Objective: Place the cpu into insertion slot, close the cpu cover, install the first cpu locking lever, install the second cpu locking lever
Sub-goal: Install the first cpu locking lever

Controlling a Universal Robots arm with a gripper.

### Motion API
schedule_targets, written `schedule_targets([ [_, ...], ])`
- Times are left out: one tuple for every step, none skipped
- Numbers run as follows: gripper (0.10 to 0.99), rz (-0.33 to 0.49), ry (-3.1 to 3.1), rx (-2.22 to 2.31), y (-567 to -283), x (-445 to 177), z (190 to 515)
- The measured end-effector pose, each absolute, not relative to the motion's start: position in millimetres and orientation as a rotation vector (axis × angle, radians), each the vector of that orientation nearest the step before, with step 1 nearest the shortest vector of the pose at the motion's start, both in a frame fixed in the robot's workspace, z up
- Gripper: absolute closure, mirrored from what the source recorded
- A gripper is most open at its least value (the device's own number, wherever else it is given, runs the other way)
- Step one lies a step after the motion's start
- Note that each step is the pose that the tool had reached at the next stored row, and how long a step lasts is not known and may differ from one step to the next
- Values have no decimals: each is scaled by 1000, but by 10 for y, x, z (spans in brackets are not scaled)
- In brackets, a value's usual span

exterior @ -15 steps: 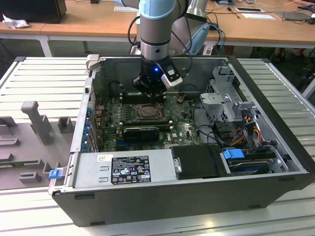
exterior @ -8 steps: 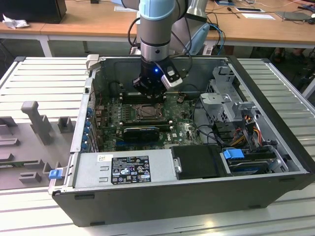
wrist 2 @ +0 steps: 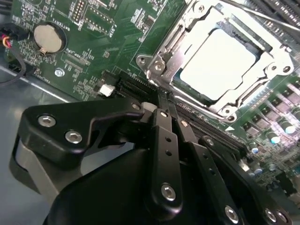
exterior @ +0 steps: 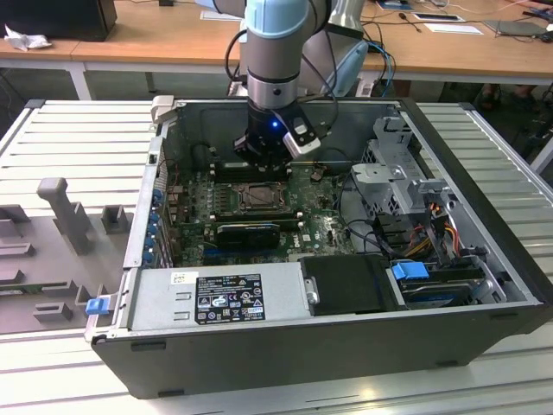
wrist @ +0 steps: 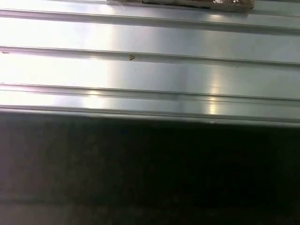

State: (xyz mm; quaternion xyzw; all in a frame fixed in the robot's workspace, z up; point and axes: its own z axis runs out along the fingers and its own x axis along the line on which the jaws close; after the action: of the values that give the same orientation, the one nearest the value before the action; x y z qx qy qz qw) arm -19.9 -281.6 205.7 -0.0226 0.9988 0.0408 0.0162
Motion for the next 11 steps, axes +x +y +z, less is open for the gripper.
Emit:
schedule_targets([
  [980, 127, 3106, -70, -2816, -199, 2102],
  [980, 127, 3106, -70, -2816, -199, 2162],
  [980, 126, 3106, -70, -2816, -199, 2221],
  [980, 127, 3106, -71, -2820, -199, 2228],
  [980, 127, 3106, -71, -2839, -199, 2228],
  [980, 127, 3106, -70, -2860, -199, 2228],
  [980, 127, 3106, -70, -2870, -199, 2228],
  [980, 127, 3106, -70, -2878, -199, 2228],
  [980, 127, 3106, -70, -2883, -199, 2228],
  [980, 127, 3106, -70, -2889, -199, 2228],
  [980, 127, 3106, -70, -2893, -199, 2228],
])
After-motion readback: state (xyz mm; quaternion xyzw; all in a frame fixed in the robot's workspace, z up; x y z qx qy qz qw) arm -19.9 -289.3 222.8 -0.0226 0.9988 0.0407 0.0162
